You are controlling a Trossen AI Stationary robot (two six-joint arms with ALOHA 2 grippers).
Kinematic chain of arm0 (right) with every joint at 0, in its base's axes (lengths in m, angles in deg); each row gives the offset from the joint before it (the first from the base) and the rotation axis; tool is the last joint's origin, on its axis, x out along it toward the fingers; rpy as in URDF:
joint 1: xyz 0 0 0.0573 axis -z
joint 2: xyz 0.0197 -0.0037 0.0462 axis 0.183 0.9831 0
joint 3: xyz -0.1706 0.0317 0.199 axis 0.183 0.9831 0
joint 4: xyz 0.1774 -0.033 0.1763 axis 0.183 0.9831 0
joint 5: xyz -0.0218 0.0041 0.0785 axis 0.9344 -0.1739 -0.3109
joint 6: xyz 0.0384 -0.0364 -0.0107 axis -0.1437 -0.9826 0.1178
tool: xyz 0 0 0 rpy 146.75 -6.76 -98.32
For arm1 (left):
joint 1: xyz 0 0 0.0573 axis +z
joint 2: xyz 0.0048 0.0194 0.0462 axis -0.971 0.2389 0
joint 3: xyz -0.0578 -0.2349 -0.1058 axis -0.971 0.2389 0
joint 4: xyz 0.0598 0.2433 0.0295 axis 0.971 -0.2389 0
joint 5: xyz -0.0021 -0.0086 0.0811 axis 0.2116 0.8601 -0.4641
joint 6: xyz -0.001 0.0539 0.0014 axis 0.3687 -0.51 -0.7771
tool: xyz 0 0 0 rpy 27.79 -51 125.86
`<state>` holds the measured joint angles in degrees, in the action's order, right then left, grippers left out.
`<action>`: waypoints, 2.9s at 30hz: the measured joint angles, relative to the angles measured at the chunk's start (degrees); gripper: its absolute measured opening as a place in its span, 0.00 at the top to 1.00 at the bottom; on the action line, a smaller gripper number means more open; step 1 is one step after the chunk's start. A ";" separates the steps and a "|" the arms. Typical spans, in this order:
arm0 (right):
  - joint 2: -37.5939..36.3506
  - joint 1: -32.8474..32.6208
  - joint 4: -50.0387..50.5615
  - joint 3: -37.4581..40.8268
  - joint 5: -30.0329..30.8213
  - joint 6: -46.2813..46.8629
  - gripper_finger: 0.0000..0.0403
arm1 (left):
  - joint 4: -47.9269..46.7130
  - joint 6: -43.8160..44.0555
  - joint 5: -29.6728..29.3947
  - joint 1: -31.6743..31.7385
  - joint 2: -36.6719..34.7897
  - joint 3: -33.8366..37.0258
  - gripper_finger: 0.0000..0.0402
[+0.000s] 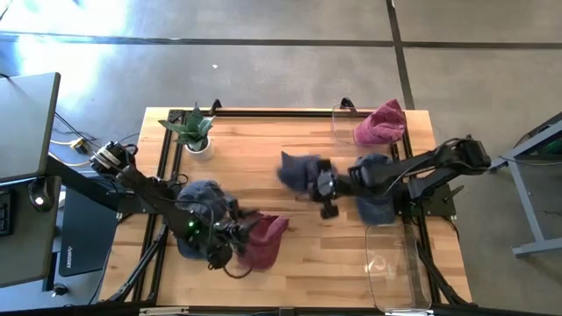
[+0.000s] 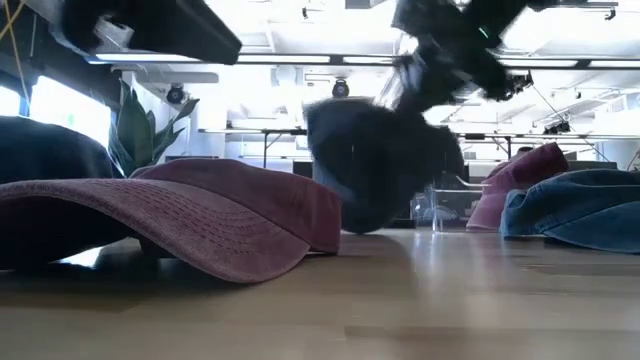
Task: Pick & Place hat
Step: Put the middle blue cap into the bottom transparent bin
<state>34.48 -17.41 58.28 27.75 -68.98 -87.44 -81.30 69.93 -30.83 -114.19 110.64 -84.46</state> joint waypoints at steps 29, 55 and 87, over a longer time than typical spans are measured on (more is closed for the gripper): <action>14.35 7.97 6.60 -4.28 -8.16 0.79 0.49 | -1.68 4.35 19.11 11.40 4.08 0.04 0.65; 12.74 -0.68 8.89 -5.47 5.79 3.35 0.99 | -2.49 8.14 14.49 11.40 4.08 0.04 0.65; 16.13 8.24 2.00 -5.47 -9.70 -9.73 0.49 | 5.93 -0.02 29.50 12.17 8.23 0.09 0.65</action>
<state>50.60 -9.17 60.29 22.28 -78.67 -97.17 -75.37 69.91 -1.33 -102.02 118.88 -84.37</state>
